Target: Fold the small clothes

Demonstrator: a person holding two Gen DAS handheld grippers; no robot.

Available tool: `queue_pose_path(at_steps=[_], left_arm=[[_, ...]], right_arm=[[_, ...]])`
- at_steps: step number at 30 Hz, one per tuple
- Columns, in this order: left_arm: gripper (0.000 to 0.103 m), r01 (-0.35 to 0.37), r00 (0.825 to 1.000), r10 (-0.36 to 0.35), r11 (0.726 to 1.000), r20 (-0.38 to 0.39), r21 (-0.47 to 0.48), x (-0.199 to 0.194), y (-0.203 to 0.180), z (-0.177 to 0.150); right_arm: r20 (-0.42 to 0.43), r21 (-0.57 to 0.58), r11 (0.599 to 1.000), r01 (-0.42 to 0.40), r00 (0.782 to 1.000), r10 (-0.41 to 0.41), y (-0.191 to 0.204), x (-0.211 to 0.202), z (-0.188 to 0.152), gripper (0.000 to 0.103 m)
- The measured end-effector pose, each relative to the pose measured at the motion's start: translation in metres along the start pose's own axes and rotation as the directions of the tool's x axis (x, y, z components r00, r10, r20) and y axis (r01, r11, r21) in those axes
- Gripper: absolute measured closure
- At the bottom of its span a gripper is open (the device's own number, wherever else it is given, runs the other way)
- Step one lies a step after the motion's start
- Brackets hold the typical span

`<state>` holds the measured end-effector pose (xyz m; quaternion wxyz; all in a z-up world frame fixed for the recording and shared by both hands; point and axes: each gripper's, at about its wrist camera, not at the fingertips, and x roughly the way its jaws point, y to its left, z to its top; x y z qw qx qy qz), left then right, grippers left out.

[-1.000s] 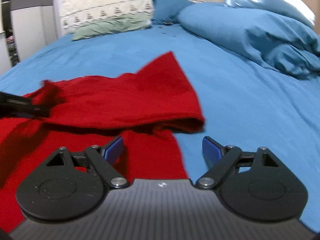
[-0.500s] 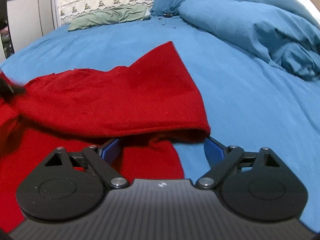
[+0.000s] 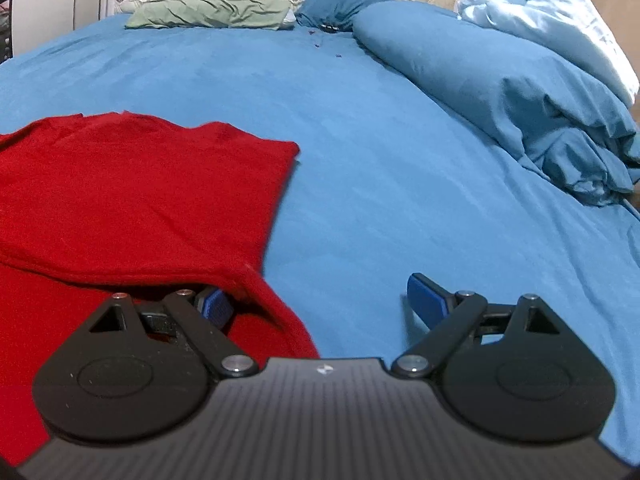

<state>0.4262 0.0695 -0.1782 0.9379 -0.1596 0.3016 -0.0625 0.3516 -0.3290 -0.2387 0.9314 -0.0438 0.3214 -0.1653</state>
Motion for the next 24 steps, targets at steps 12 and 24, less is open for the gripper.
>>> queue_pose_path(at_steps=[12,24], left_arm=[[0.063,0.000,0.986,0.010,0.998,-0.168,0.065,-0.037,0.033,-0.026],[0.073,-0.058,0.985,0.074,0.993,-0.155,0.105,-0.007,0.030,0.003]], right_arm=[[-0.059,0.026,1.000,-0.014,0.998,0.016,-0.016,-0.014,-0.001,0.000],[0.068,0.087,0.982,-0.169,0.984,0.163,-0.001,-0.061,0.028,0.000]])
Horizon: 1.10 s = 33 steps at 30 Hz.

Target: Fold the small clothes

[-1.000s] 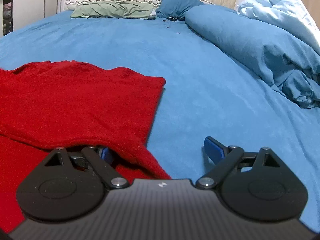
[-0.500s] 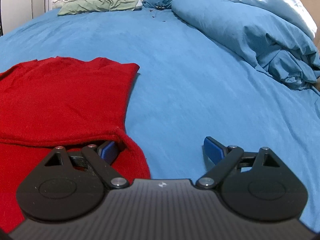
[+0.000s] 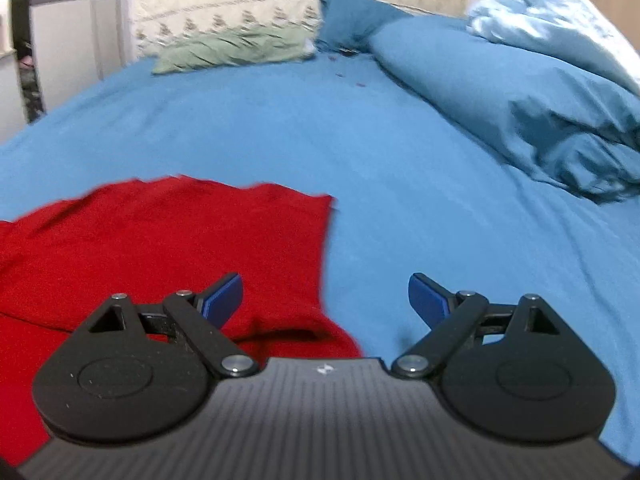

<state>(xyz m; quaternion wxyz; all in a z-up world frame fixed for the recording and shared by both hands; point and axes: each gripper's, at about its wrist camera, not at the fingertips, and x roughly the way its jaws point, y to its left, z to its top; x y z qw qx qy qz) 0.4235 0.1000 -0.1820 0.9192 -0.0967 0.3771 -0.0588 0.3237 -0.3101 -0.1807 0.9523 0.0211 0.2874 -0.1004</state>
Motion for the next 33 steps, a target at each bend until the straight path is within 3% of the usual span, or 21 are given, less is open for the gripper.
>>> queue_pose_path(at_steps=[1,3,5,6,8,10,12,14,16,20,22,28,33], left_arm=[[0.090,-0.003,1.000,0.003,1.000,-0.007,0.011,0.003,-0.003,-0.001],[0.096,-0.015,0.999,0.012,0.999,0.049,0.051,-0.005,-0.012,-0.005],[0.096,-0.031,0.982,0.008,0.992,0.187,0.122,-0.029,-0.024,-0.009],[0.095,-0.064,0.964,0.020,0.985,0.264,0.162,-0.039,-0.031,-0.012],[0.082,-0.141,0.939,0.070,0.971,0.336,0.194,-0.044,-0.038,-0.016],[0.078,-0.168,0.955,0.115,0.970,0.274,0.177,-0.030,-0.033,-0.018],[0.076,-0.128,0.970,0.095,0.982,0.222,0.141,-0.028,-0.023,-0.022],[0.049,-0.081,0.968,0.043,0.986,0.249,0.144,-0.040,-0.022,-0.028],[0.037,-0.056,0.966,0.005,0.980,0.258,0.191,-0.043,-0.028,-0.031],[0.037,0.022,0.988,-0.051,0.980,0.142,0.199,-0.015,-0.033,-0.030],[0.037,0.022,0.998,-0.031,0.987,0.058,0.158,0.005,-0.025,-0.030],[0.037,-0.002,0.998,-0.009,0.986,0.066,0.165,0.000,-0.024,-0.035],[0.037,-0.012,0.998,0.004,0.992,0.067,0.129,-0.021,-0.033,-0.027]], right_arm=[[-0.001,-0.004,1.000,-0.019,1.000,0.019,0.004,0.002,0.001,0.000],[-0.003,-0.024,0.999,-0.044,0.999,0.043,0.013,0.007,0.000,0.000],[-0.002,-0.040,0.997,-0.064,0.998,0.064,0.022,0.012,-0.002,0.000],[-0.003,-0.045,0.996,-0.083,0.997,0.083,0.027,0.017,-0.003,0.000],[0.001,-0.059,0.992,-0.115,0.993,0.115,0.036,0.025,-0.005,0.000],[-0.001,-0.085,0.987,-0.135,0.991,0.135,0.047,0.034,-0.009,0.000],[-0.012,-0.110,0.983,-0.150,0.989,0.149,0.057,0.041,-0.012,0.000],[-0.016,-0.136,0.978,-0.160,0.987,0.159,0.063,0.046,-0.015,0.000],[-0.018,-0.150,0.976,-0.159,0.987,0.158,0.066,0.050,-0.017,0.000],[-0.044,-0.132,0.981,-0.143,0.989,0.139,0.061,0.060,-0.022,0.000],[-0.050,-0.108,0.984,-0.139,0.990,0.134,0.053,0.062,-0.028,0.000],[-0.028,-0.073,0.986,-0.147,0.989,0.146,0.036,0.060,-0.039,0.000],[-0.045,-0.046,0.988,-0.150,0.988,0.148,0.040,0.049,-0.026,0.000]])
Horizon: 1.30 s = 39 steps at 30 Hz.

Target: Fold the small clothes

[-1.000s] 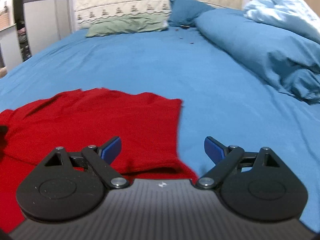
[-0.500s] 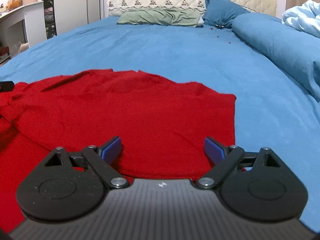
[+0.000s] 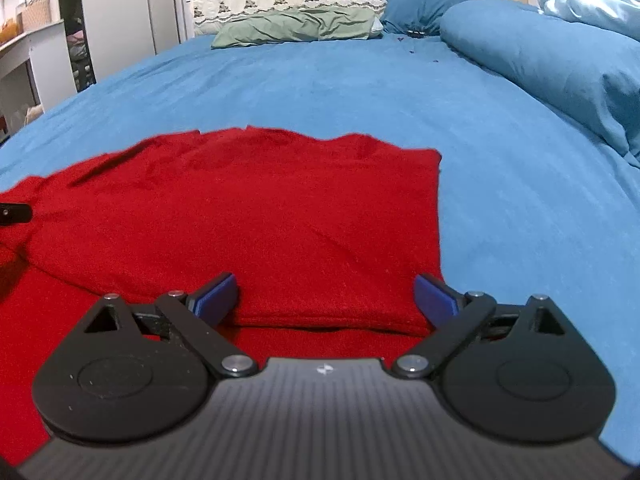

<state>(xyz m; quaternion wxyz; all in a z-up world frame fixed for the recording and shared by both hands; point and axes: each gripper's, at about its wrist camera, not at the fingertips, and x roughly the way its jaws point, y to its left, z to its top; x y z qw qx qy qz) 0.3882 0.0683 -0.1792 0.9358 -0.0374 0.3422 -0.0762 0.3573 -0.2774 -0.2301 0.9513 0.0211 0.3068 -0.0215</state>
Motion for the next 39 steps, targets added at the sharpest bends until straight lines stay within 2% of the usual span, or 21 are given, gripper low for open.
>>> queue_pose_path(at_steps=[6,7,9,10,11,15,20,23,26,30,34,39], left_arm=[[0.036,-0.022,0.996,0.026,0.998,0.085,-0.054,-0.079,0.003,0.041],[0.032,-0.022,0.995,0.028,0.998,0.097,-0.065,-0.093,0.005,0.048],[0.018,-0.035,0.990,0.045,0.996,0.131,-0.083,-0.125,0.010,0.062],[0.005,-0.046,0.987,0.059,0.995,0.151,-0.089,-0.140,0.014,0.068],[0.002,-0.061,0.981,0.078,0.993,0.180,-0.098,-0.157,0.018,0.073],[0.002,-0.085,0.968,0.120,0.982,0.218,-0.166,-0.198,0.046,0.083],[0.002,-0.129,0.965,0.185,0.951,0.185,-0.281,-0.217,0.098,0.072],[0.002,-0.173,0.957,0.242,0.920,0.162,-0.352,-0.218,0.136,0.059],[0.002,-0.213,0.944,0.300,0.872,0.137,-0.440,-0.209,0.183,0.041],[0.006,-0.257,0.932,0.356,0.784,0.070,-0.565,-0.183,0.247,0.016],[0.013,-0.265,0.932,0.362,0.717,0.019,-0.645,-0.158,0.291,-0.005],[0.030,-0.285,0.937,0.343,0.653,-0.062,-0.701,-0.114,0.322,-0.020]], right_arm=[[0.082,-0.001,0.999,-0.045,0.996,0.045,0.032,-0.074,0.047,0.000],[0.090,-0.010,0.999,-0.049,0.995,0.050,0.040,-0.084,0.054,0.000],[0.108,-0.022,0.997,-0.079,0.991,0.081,0.058,-0.106,0.072,0.000],[0.115,-0.023,0.994,-0.107,0.987,0.109,0.067,-0.116,0.080,0.000],[0.119,-0.027,0.991,-0.131,0.984,0.133,0.074,-0.123,0.086,0.000],[0.119,-0.069,0.975,-0.212,0.968,0.219,0.114,-0.143,0.104,0.000],[0.065,-0.073,0.953,-0.293,0.952,0.298,0.159,-0.137,0.106,0.000],[0.034,-0.083,0.943,-0.322,0.945,0.326,0.186,-0.123,0.098,0.000],[0.010,-0.101,0.935,-0.339,0.940,0.341,0.208,-0.109,0.085,0.000],[-0.025,-0.114,0.930,-0.350,0.937,0.349,0.224,-0.083,0.071,0.000],[-0.039,-0.128,0.932,-0.339,0.941,0.337,0.229,-0.060,0.055,0.000],[-0.048,-0.149,0.932,-0.329,0.944,0.326,0.228,-0.041,0.041,0.000]])
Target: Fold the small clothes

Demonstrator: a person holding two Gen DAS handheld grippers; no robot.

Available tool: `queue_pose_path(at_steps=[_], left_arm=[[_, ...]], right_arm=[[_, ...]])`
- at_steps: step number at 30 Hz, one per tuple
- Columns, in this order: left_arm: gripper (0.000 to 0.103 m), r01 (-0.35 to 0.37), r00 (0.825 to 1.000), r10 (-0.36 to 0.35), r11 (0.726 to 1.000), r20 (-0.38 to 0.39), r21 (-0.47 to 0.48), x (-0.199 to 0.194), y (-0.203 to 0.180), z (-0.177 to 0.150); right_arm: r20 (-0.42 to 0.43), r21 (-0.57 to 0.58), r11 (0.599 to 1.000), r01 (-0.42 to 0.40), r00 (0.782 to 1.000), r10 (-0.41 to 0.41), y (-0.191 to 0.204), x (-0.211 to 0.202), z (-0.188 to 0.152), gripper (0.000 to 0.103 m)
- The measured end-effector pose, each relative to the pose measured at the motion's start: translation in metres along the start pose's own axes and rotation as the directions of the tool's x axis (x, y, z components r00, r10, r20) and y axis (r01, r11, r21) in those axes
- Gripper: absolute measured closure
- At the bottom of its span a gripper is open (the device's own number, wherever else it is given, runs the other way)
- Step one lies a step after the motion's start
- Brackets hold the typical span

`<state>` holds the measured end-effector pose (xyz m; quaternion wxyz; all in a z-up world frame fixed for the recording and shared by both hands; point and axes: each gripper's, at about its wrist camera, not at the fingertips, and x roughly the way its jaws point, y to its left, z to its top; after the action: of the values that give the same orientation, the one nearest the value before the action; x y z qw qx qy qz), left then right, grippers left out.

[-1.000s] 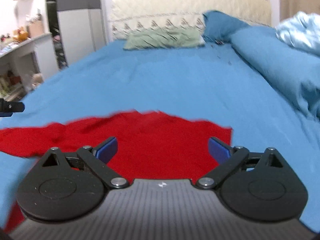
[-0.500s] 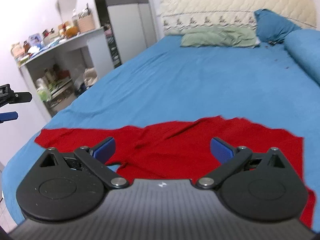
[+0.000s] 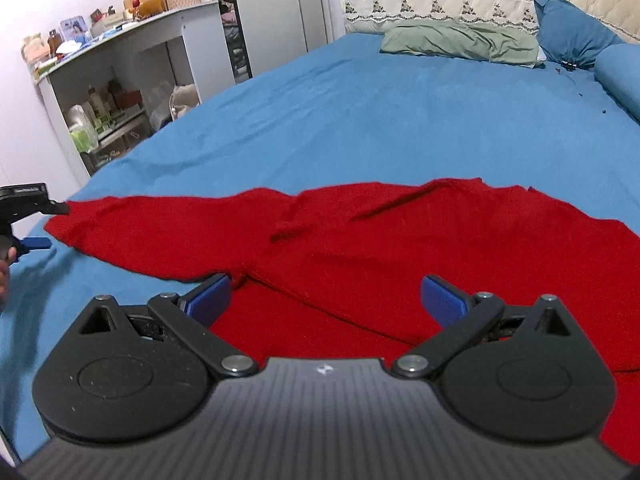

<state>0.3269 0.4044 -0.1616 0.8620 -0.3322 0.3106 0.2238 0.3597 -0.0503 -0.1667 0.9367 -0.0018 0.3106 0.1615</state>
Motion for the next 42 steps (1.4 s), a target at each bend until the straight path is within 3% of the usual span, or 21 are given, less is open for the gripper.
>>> queue_pose_path(at_steps=[4,6,8,11,15,21,23,27,31,35,38,42], left_arm=[[0.040,-0.020,1.000,0.021,0.998,0.018,-0.062,0.022,0.013,0.002],[0.056,-0.040,0.998,0.043,0.997,0.040,-0.066,0.023,0.013,0.004],[0.099,-0.055,0.998,0.057,0.997,0.033,-0.059,0.024,0.010,0.008],[0.099,-0.044,0.998,0.048,0.996,0.047,-0.082,0.016,0.008,0.010],[0.099,-0.001,0.995,0.005,0.999,0.103,-0.042,-0.012,-0.019,0.013],[0.099,0.148,0.967,-0.172,0.980,0.190,0.134,-0.083,-0.108,0.001],[0.099,0.217,0.946,-0.259,0.953,0.196,0.213,-0.105,-0.148,-0.014],[0.099,0.349,0.905,-0.407,0.874,0.120,0.338,-0.125,-0.224,-0.064],[0.099,0.454,0.864,-0.503,0.759,-0.021,0.466,-0.120,-0.305,-0.136],[0.099,0.515,0.845,-0.503,0.669,-0.183,0.536,-0.089,-0.357,-0.213],[0.099,0.521,0.848,-0.451,0.615,-0.279,0.592,-0.058,-0.375,-0.266],[0.099,0.530,0.847,-0.391,0.569,-0.359,0.629,-0.023,-0.378,-0.317]], right_arm=[[0.007,-0.027,1.000,0.015,1.000,-0.015,-0.005,0.005,-0.007,0.000],[0.012,-0.033,0.999,0.028,1.000,-0.028,-0.008,0.006,-0.009,0.000],[0.013,-0.026,0.999,0.038,0.999,-0.038,-0.011,0.005,-0.010,0.000],[0.016,0.003,0.998,0.058,0.998,-0.058,-0.020,-0.001,-0.011,0.000],[0.035,0.043,0.995,0.092,0.995,-0.094,-0.032,-0.023,-0.006,0.000],[0.090,0.129,0.978,0.165,0.980,-0.177,-0.058,-0.078,0.017,0.000],[0.105,0.162,0.969,0.187,0.973,-0.206,-0.069,-0.097,0.024,0.000],[0.125,0.238,0.942,0.238,0.954,-0.272,-0.096,-0.133,0.031,0.000],[0.124,0.284,0.913,0.291,0.934,-0.336,-0.125,-0.158,0.027,0.000],[0.095,0.306,0.889,0.340,0.918,-0.384,-0.154,-0.165,0.012,0.000],[0.061,0.326,0.875,0.357,0.916,-0.396,-0.174,-0.158,-0.004,0.000],[0.031,0.331,0.876,0.350,0.924,-0.381,-0.195,-0.143,-0.027,0.000]])
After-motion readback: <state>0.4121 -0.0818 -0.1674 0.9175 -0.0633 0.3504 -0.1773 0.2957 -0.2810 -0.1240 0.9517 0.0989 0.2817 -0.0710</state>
